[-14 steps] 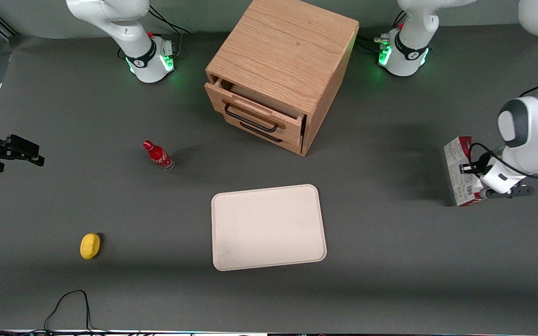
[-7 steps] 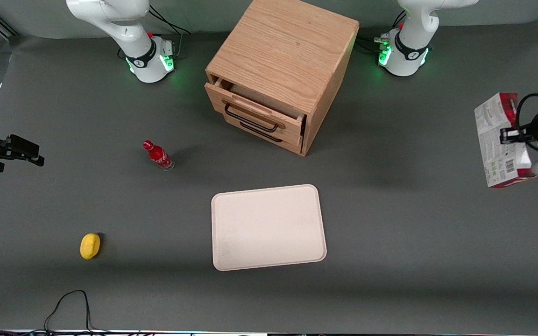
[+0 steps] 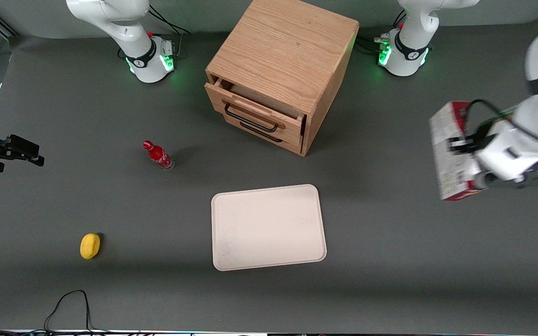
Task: Place red cookie box on tray
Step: 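Carry the cookie box with the left gripper over the cream tray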
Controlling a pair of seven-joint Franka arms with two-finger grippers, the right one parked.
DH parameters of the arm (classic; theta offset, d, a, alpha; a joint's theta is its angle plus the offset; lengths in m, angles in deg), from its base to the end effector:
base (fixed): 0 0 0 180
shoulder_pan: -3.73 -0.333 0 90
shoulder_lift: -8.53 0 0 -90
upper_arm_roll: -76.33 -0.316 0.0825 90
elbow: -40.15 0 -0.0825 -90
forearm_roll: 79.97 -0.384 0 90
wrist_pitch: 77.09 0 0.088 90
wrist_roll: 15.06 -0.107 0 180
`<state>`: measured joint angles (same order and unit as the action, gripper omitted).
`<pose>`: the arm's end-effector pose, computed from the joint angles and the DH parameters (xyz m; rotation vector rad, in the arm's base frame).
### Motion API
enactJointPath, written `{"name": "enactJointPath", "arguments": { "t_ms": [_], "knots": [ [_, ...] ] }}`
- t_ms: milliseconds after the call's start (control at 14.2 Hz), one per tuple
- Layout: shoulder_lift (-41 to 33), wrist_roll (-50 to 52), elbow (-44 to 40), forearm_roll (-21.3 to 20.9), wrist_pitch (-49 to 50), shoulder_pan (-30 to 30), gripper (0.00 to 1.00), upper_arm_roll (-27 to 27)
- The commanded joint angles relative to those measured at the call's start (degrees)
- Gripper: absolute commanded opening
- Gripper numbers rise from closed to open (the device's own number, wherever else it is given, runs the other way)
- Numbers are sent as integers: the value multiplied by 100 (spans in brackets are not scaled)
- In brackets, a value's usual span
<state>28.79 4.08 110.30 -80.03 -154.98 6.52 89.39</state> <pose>0.6152 -0.1469 0.5617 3.1087 0.0979 -0.3488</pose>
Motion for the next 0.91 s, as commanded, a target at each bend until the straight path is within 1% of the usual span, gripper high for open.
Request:
{"name": "enactJointPath", "arguments": {
  "t_ms": [0,70,141,422,633,844],
  "knots": [
    [1459,1350,-1528,-63,-93,552,0,530],
    [1794,1633,-1635,-273,-487,974,0,452],
    [2049,1732,-1645,-414,-952,1265,0,338],
    [2955,1881,-1645,-433,-2465,1952,0,57],
    [3465,2215,-1627,-433,-3064,2033,0,-14],
    [3721,2295,-1619,-424,-3224,2015,0,-41]
  ]
}}
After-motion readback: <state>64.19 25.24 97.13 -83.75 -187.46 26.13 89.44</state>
